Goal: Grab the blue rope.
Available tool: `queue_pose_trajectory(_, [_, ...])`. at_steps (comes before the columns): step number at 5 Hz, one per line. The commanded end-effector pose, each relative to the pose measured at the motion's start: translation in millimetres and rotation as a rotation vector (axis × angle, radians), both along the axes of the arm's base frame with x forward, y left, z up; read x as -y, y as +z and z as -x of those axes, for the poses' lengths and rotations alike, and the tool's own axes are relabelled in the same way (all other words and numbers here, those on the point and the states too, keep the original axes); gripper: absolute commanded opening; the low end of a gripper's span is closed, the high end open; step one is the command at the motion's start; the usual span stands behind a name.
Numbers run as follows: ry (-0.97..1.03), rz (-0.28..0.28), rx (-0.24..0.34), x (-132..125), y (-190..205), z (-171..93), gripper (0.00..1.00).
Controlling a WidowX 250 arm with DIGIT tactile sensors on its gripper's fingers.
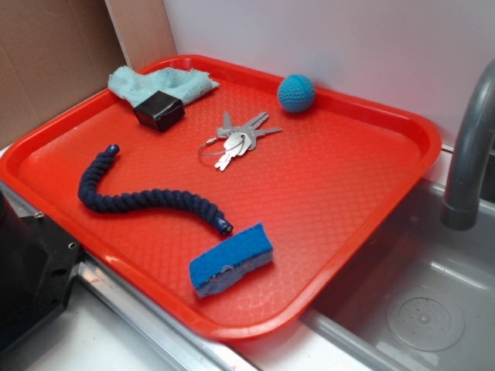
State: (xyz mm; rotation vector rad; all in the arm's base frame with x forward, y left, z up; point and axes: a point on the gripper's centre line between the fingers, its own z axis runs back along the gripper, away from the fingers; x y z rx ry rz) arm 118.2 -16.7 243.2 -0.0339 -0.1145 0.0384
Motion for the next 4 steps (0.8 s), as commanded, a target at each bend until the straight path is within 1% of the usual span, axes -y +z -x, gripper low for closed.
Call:
queue_pose_trajectory(1, [0.0, 0.0, 0.0, 0.0, 0.0, 0.0, 1.0])
queue_pose_trajectory(2, [-0.25, 0.008, 0.003, 20.0, -50.0, -11.3, 1.0])
queue_pose_trajectory(4, [-0.25, 0.008, 0.003, 20.0, -50.0, -11.3, 1.0])
